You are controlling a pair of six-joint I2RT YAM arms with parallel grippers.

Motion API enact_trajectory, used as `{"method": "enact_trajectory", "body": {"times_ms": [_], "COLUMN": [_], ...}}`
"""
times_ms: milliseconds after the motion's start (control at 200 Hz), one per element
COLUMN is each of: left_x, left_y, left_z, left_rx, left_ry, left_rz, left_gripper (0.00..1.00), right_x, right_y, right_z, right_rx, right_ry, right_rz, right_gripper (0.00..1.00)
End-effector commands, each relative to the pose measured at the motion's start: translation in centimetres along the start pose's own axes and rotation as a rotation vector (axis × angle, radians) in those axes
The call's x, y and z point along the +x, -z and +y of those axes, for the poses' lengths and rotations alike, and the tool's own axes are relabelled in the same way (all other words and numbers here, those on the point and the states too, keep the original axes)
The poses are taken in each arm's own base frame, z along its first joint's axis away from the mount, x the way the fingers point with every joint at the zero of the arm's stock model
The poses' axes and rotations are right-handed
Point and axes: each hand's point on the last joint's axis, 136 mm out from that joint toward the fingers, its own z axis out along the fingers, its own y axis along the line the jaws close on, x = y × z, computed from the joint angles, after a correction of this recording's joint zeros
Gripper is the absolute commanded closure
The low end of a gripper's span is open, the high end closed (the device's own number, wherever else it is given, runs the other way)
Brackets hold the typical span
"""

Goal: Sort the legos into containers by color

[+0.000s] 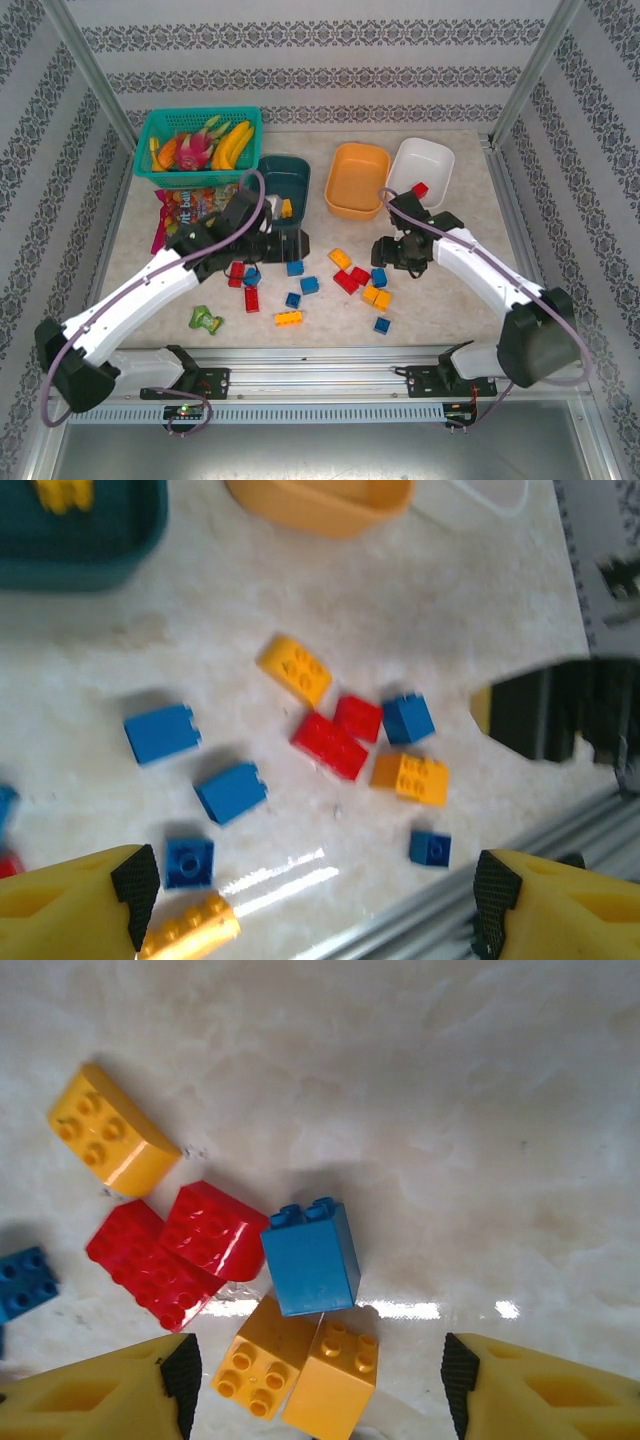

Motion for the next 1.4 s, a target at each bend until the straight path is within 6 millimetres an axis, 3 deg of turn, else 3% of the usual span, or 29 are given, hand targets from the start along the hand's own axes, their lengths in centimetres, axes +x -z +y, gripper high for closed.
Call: {"method": "enact_trajectory", "body": {"times_ms": [0,75,280,565,804,924,1074,1209,1394], "left_x": [0.4,1.1,1.2,1.6,1.7,1.6,0.1,-3.3,-8.5], "left_y": [0.8,0.8,0.6,0.1,-0.3,-0.3,0.3,1.3,1.0], "left_z": [-1.4,-1.2,-1.3,-1.6,-1.5,-1.5,-1.9,-2.7,-2.4], "left_rx": [0.093,0.089,0.085,0.093,0.089,0.090,0.079,0.084,0.119], "left_ry": [0.056,0.067,0.061,0.058,0.060,0.065,0.080,0.098,0.146], "left_rz": [-0.054,-0.052,-0.053,-0.035,-0.036,-0.045,-0.091,-0.159,-0.194], "left_gripper": [0.16,0.17,0.18,0.18,0.18,0.18,0.18,0.16,0.16], "right_x": [1.0,1.3,2.0,2.0,2.2,1.5,-1.3,-5.4,-11.9], "right_y": [-1.8,-2.9,-5.3,-7.2,-8.3,-7.4,-3.0,0.5,0.2], "right_z": [-0.1,-0.1,-0.2,0.1,-0.3,-0.7,0.0,2.6,6.8], "right_rx": [-0.004,0.000,0.007,0.013,0.052,0.084,0.103,0.038,-0.051], "right_ry": [0.053,0.064,0.048,0.037,0.031,0.040,0.067,0.063,0.029], "right_rz": [0.090,0.134,0.196,0.230,0.246,0.202,0.049,-0.074,-0.103], "right_gripper": [0.37,0.41,0.41,0.43,0.58,0.71,0.75,0.75,0.75]}}
